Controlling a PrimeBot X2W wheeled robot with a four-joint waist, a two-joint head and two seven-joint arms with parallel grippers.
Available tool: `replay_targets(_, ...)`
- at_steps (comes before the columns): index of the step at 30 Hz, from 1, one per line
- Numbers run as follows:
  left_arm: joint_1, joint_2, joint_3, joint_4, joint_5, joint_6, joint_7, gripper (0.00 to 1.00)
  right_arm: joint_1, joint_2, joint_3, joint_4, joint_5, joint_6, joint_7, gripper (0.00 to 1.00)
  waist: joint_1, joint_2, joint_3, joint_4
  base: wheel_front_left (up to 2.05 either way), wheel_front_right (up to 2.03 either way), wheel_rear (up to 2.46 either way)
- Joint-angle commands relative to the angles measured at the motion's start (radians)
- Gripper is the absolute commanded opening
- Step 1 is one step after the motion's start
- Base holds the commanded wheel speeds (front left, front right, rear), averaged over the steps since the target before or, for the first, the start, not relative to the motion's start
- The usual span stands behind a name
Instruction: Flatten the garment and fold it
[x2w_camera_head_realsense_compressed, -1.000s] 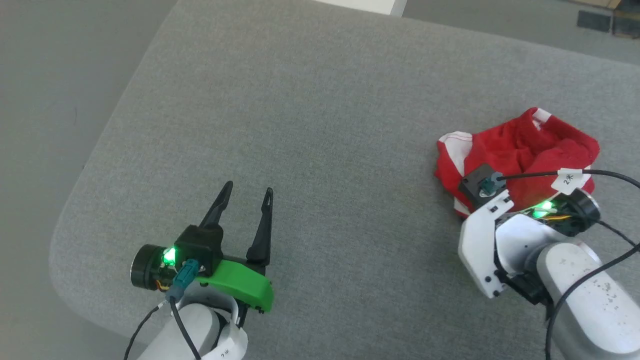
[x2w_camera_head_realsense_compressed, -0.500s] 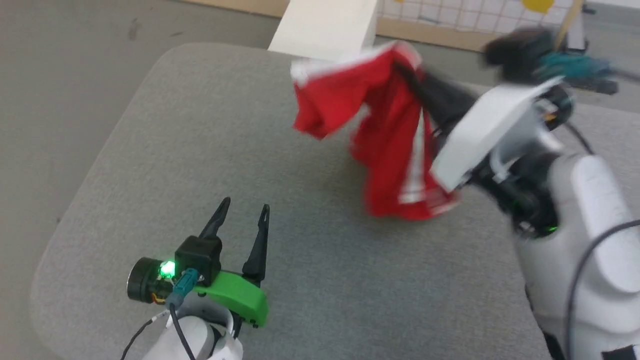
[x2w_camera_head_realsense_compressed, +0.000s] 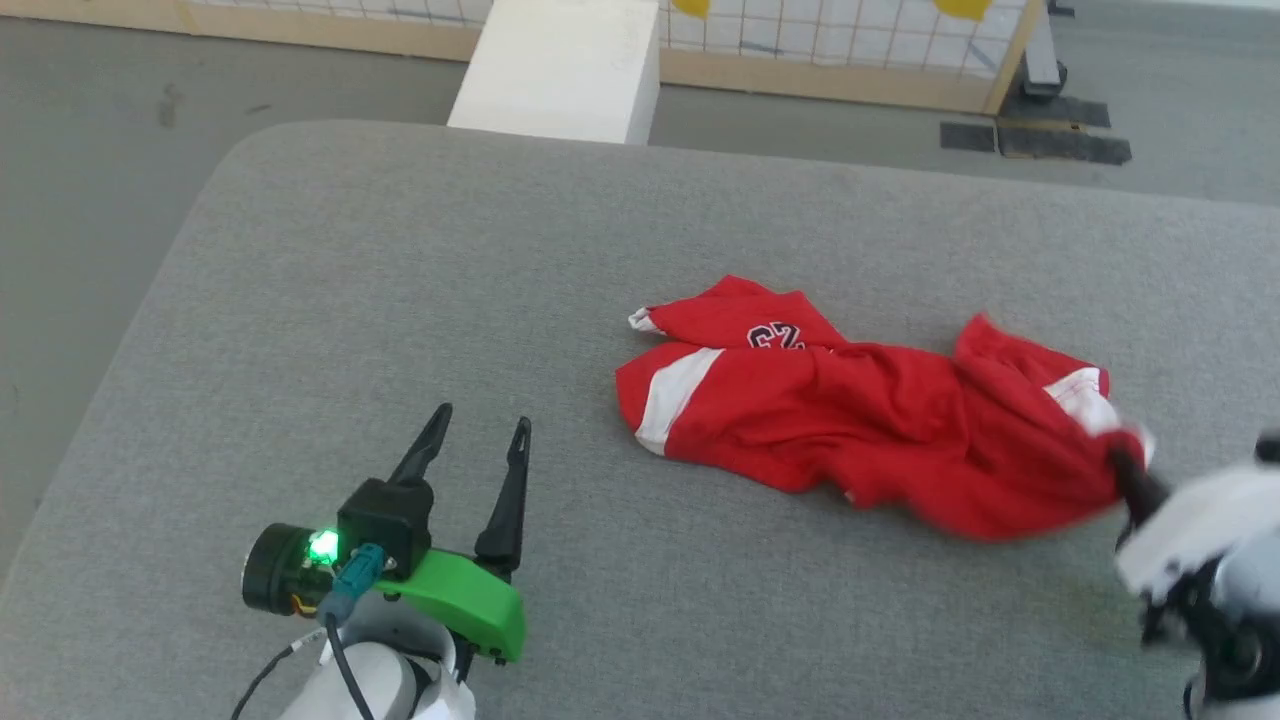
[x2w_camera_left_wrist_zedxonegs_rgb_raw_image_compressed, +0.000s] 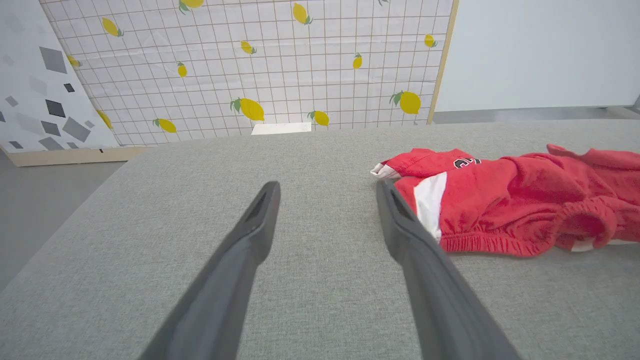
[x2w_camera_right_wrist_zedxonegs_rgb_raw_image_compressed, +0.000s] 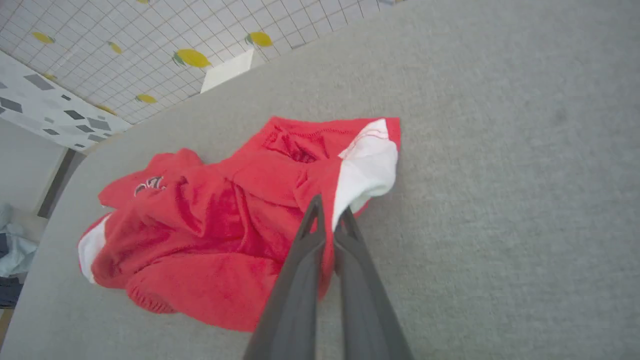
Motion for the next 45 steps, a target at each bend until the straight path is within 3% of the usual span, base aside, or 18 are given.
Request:
replay_targets(1,-0.004,0.008,0.005,-0.004,-0.009,0.005,0.002,1.0,0.014,0.003,-0.001,0.022,-0.003,-0.001,-0.013,0.0,0.0,0.0,0.016,-0.016,0.0,0.0,0.0)
replay_targets(3,-0.01,0.012,0.005,-0.007,-0.01,0.003,0.004,1.0,0.041,0.003,-0.008,0.068,-0.019,-0.001,-0.029,0.0,0.0,0.0,0.022,-0.023,0.0,0.0,0.0)
replay_targets(5,-0.014,0.014,0.007,-0.007,-0.011,0.003,0.005,1.0,0.043,0.004,-0.012,0.099,-0.025,-0.001,-0.05,1.0,0.0,0.0,0.026,-0.033,0.0,0.0,0.0)
replay_targets(8,-0.019,0.015,0.009,-0.008,-0.014,0.003,0.006,1.0,0.02,0.004,0.003,0.107,-0.035,-0.001,-0.085,1.0,0.0,0.0,0.023,-0.048,0.0,0.0,0.0)
replay_targets(15,-0.032,0.0,0.021,-0.016,-0.034,0.014,0.006,1.0,0.0,0.001,0.135,-0.084,-0.125,-0.001,-0.188,1.0,0.0,0.0,-0.008,-0.067,0.0,0.0,0.0)
replay_targets(21,-0.049,-0.005,0.034,-0.039,-0.048,0.023,0.013,1.0,0.068,-0.088,0.282,-0.242,-0.166,-0.001,-0.332,1.0,0.0,0.0,-0.02,-0.07,0.0,0.0,0.0)
replay_targets(28,-0.048,-0.004,0.033,-0.056,-0.074,0.021,0.048,1.0,0.167,-0.099,0.311,-0.281,-0.242,-0.001,-0.468,1.0,0.0,0.0,-0.022,-0.077,0.0,0.0,0.0)
replay_targets(38,-0.061,0.021,0.003,-0.073,-0.117,-0.005,0.182,1.0,0.206,-0.026,0.264,-0.283,-0.308,-0.001,-0.514,1.0,0.0,0.0,0.011,-0.121,0.0,0.0,0.0)
replay_targets(45,-0.226,0.056,-0.012,-0.053,-0.161,-0.037,0.438,1.0,0.183,-0.012,0.26,-0.31,-0.327,-0.001,-0.519,1.0,0.0,0.0,0.099,-0.192,0.0,0.0,0.0)
